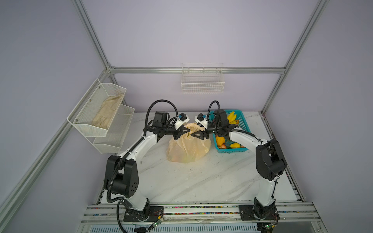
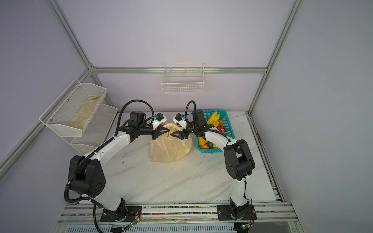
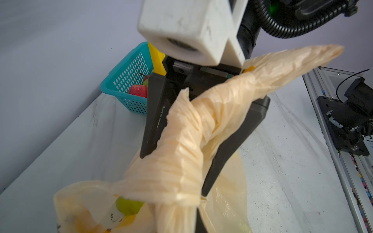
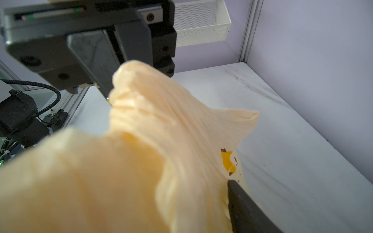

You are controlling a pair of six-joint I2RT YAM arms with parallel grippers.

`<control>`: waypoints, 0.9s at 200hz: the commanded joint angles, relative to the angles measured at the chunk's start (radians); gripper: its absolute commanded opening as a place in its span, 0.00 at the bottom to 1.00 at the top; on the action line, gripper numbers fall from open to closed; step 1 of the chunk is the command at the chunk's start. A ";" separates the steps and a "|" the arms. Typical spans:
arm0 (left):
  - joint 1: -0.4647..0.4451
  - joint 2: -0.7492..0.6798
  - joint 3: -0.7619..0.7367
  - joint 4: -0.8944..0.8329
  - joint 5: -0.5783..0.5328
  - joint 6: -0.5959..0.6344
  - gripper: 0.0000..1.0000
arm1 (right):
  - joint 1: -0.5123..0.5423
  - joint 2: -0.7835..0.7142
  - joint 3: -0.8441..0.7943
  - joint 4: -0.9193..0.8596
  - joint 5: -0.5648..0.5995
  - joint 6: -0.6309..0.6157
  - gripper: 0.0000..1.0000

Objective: Place the fake fruits into the plastic bag and tie a complex knot

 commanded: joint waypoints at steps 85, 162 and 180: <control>0.005 -0.015 0.065 0.042 0.005 -0.042 0.07 | 0.016 -0.012 -0.002 0.086 0.021 0.038 0.06; 0.031 -0.061 0.005 0.041 -0.027 -0.062 0.21 | 0.014 -0.060 -0.045 0.148 0.075 0.108 0.00; 0.032 -0.062 0.007 0.032 -0.025 -0.061 0.09 | 0.014 -0.063 -0.054 0.194 0.090 0.172 0.00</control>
